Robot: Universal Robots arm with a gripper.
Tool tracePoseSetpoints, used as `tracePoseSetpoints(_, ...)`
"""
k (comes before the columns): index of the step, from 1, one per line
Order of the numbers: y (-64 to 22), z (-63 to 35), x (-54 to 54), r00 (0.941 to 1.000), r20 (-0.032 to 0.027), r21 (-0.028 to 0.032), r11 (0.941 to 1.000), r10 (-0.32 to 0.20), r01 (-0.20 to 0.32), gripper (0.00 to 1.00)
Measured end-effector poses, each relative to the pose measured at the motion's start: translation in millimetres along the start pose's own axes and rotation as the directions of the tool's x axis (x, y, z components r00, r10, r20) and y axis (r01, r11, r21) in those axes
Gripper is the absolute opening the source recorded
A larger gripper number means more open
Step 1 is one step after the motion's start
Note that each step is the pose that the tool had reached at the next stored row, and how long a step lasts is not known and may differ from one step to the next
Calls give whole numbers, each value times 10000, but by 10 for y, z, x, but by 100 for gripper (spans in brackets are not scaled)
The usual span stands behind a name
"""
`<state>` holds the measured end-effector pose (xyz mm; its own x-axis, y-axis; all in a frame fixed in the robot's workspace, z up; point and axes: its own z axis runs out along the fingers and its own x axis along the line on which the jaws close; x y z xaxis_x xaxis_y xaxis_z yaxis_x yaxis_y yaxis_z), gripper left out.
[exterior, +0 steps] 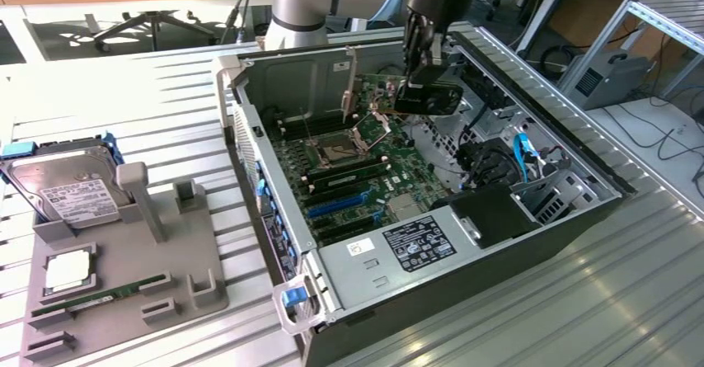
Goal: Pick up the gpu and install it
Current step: 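Insert the gpu into the slot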
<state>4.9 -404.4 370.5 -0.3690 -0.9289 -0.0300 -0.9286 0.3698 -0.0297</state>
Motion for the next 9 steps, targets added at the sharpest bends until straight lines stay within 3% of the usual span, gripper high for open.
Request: tracePoseSetpoints(9,0,0,0,9996,8,-9,9996,-287,287,27)
